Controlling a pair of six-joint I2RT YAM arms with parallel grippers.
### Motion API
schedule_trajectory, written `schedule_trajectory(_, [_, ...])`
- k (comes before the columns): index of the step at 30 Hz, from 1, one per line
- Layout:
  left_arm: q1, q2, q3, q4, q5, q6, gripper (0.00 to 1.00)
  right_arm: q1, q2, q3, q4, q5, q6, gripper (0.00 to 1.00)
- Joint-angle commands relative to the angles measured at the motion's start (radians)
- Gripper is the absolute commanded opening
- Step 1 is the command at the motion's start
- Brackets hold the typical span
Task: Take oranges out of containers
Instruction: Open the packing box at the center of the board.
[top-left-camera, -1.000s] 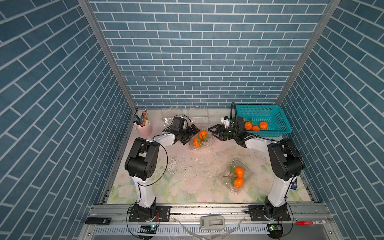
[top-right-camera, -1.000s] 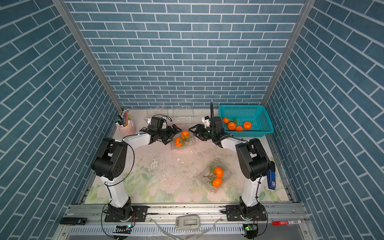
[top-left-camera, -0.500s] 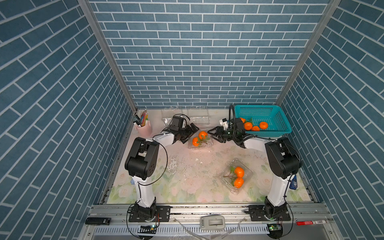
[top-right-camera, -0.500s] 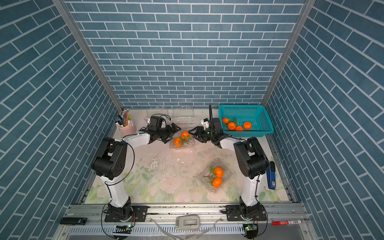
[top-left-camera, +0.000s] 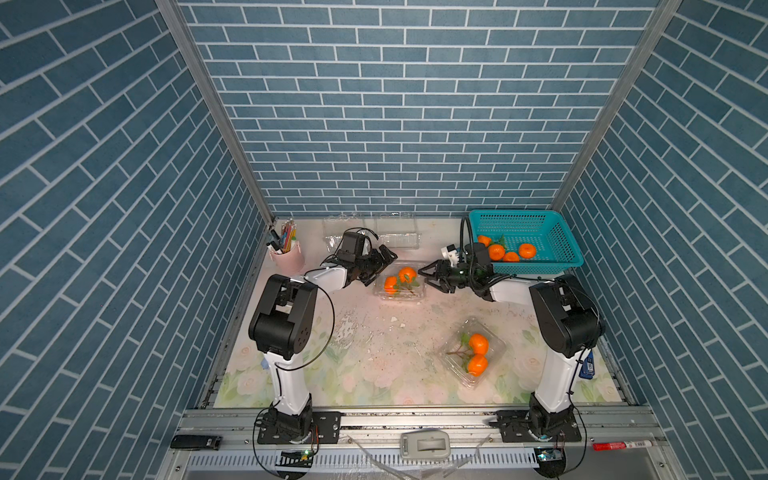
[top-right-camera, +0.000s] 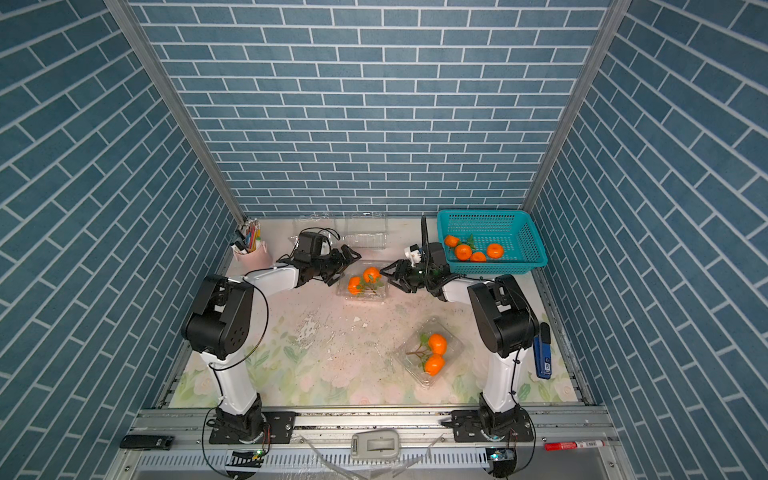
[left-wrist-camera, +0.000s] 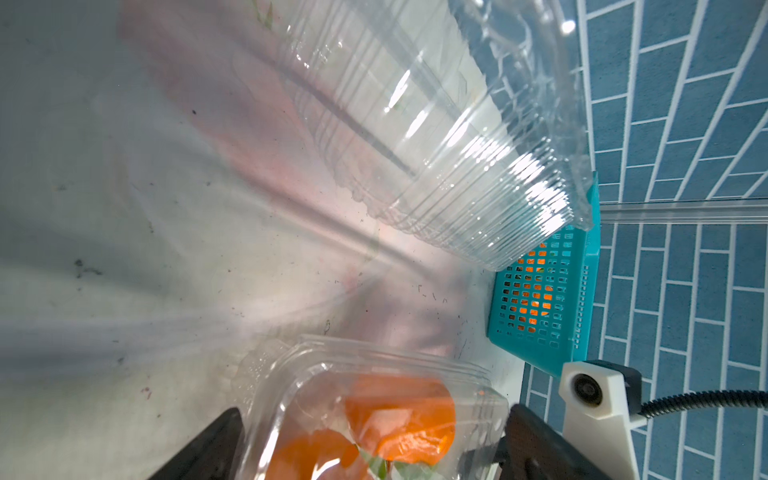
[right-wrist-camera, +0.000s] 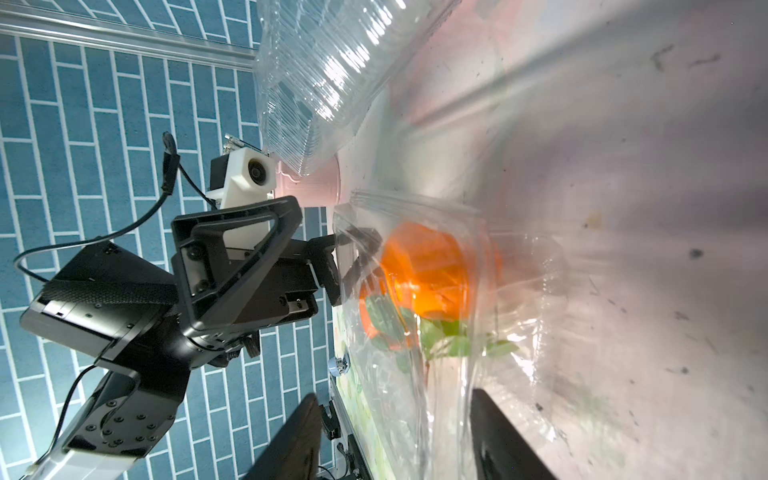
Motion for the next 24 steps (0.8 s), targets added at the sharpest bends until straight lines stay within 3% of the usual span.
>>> schedule_trajectory(1, [-0.008,-0.011,-0.017,0.03,0.039,0.0,0.99,0.004,-0.023,-0.017,0.082,-0.052,0.033,0.58])
schedule_trajectory(9, [-0.003,-0.015,-0.037,0.039,0.041,0.0,0.99,-0.008,-0.007,-0.052,0.229,-0.074,0.12,0.58])
schedule_trajectory(24, [0.006,-0.026,-0.051,0.039,0.044,0.005,0.99,-0.029,-0.018,-0.085,0.254,-0.074,0.119,0.58])
